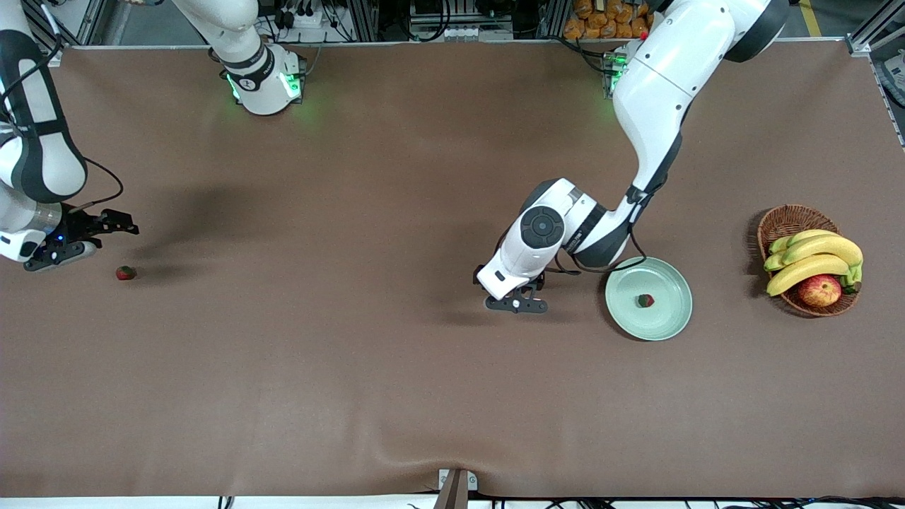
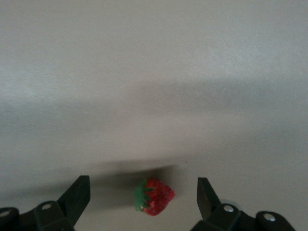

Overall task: Collect all strawberries into plate
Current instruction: 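Grasp the mid-table strawberry with the left gripper while the right gripper reaches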

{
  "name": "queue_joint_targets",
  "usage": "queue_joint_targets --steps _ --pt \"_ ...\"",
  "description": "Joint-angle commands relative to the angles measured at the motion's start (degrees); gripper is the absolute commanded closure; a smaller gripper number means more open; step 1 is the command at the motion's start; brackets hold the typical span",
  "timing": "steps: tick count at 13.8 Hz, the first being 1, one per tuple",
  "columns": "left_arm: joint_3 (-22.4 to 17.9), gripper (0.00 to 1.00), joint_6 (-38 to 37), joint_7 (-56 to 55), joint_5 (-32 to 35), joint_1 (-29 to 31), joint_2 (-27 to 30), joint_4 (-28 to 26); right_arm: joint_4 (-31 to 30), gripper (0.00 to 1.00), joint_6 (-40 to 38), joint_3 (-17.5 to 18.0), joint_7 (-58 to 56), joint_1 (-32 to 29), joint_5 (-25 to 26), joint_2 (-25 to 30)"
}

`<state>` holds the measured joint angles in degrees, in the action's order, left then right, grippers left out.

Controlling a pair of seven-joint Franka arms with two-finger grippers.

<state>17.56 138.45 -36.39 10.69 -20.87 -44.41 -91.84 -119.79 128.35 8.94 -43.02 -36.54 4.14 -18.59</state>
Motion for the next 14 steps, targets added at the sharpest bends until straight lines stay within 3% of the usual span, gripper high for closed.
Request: queue_joint_targets --steps 1,4,5,9,12,14 --pt "-0.6 0.1 0.8 -1.9 1.2 -1.0 -1.0 1.3 5.3 0.0 0.1 1.3 0.2 -2.0 2.4 -5.7" --pt "-0.6 0.18 0.8 -3.2 1.3 -0.8 -0.9 0.8 7.3 0.0 5.1 1.3 0.2 -2.0 4.9 -9.8" --pt "-0.6 0.24 0.8 -3.3 1.3 -0.8 -0.8 0.7 7.8 0.0 5.8 1.3 0.2 -1.9 5.5 -10.5" --pt "-0.6 0.26 0.8 -3.9 1.2 -1.1 -1.1 1.0 12.1 0.0 7.1 1.3 0.1 -1.3 9.0 -15.6" --pt "-0.6 0.26 0.8 -4.5 1.3 -1.3 -1.1 0.5 12.1 0.0 8.2 1.3 0.1 -0.8 9.1 -16.4" --pt "-0.6 0.31 0.8 -5.0 1.3 -1.3 -1.4 0.5 12.1 0.0 8.3 1.3 0.1 -0.8 9.1 -16.6"
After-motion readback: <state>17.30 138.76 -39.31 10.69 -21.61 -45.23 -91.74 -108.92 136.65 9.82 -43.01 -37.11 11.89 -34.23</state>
